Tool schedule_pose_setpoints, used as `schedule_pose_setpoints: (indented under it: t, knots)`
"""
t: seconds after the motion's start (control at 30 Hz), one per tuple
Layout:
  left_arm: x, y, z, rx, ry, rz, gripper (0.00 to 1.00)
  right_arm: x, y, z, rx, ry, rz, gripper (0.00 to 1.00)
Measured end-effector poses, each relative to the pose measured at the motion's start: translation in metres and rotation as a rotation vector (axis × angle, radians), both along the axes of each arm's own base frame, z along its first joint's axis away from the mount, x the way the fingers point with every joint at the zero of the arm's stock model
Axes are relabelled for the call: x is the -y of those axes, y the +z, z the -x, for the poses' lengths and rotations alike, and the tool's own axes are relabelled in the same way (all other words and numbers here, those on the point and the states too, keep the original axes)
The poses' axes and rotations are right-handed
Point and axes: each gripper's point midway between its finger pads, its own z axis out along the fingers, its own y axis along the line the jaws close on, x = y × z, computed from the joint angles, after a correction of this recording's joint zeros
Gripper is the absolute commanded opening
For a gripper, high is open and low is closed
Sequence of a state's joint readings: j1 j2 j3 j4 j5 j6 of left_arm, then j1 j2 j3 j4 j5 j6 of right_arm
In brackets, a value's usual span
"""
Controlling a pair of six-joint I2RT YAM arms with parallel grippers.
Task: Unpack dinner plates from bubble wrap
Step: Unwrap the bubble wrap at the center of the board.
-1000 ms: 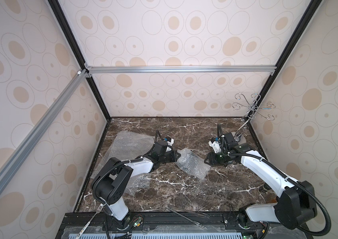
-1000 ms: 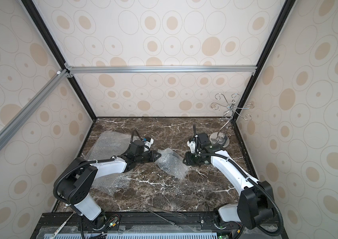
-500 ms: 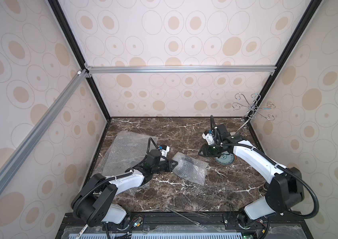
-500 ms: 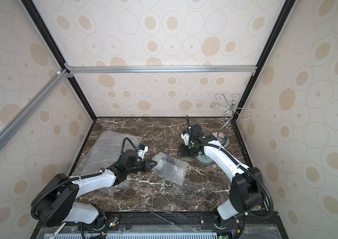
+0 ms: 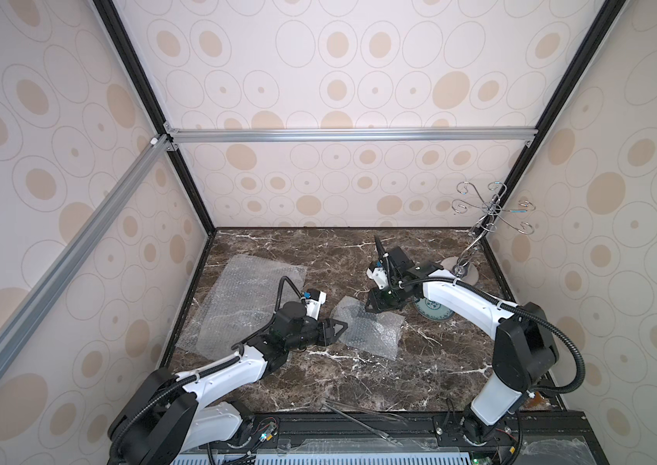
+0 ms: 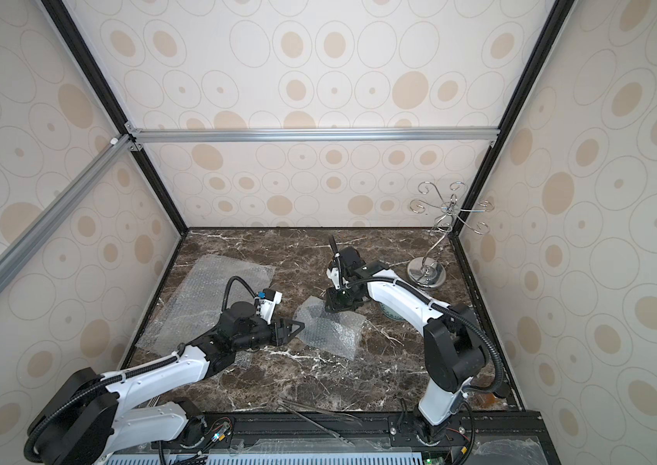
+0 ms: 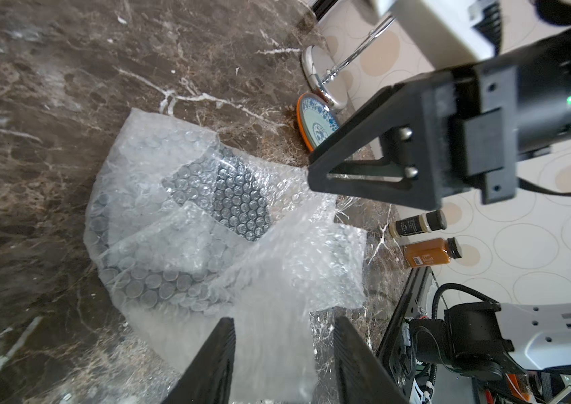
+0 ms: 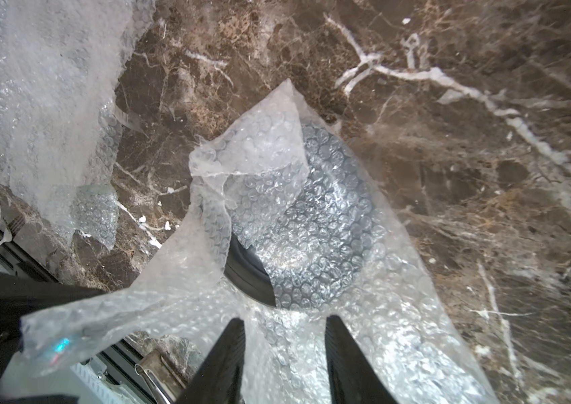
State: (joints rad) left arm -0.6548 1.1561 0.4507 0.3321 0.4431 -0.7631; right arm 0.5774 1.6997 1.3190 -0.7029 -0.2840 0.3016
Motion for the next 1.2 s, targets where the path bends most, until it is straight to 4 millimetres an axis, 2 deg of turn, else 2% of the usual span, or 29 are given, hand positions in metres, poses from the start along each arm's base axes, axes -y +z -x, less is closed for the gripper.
schedule_pose_setpoints:
  t: [0.13, 0.27, 0.43, 0.57, 0.73, 0.93, 1.2]
  knots:
    - [-0.012, 0.003, 0.009, 0.004, 0.025, -0.013, 0.55, -0.013, -0.014, 0.022, -0.022, 0.046, 0.021, 0.41]
    - [-0.026, 0.010, 0.010, 0.019, 0.082, -0.035, 0.61, -0.026, -0.026, 0.055, -0.054, 0.096, 0.037, 0.41]
    - [-0.036, 0.009, 0.007, 0.013, 0.131, -0.066, 0.62, -0.034, -0.027, 0.090, -0.055, 0.143, 0.042, 0.41]
    - [-0.037, 0.007, 0.000, -0.003, 0.149, -0.082, 0.62, -0.035, -0.028, 0.113, -0.046, 0.164, 0.041, 0.40]
    - [-0.029, 0.009, -0.007, -0.017, 0.140, -0.078, 0.62, -0.029, -0.054, 0.135, -0.085, 0.172, 0.077, 0.40]
    - [-0.018, 0.013, -0.016, -0.018, 0.123, -0.063, 0.61, -0.013, -0.085, 0.146, -0.128, 0.134, 0.126, 0.40]
    - [-0.008, 0.001, -0.014, -0.056, 0.101, -0.002, 0.59, -0.008, -0.096, 0.143, -0.107, 0.091, 0.138, 0.39]
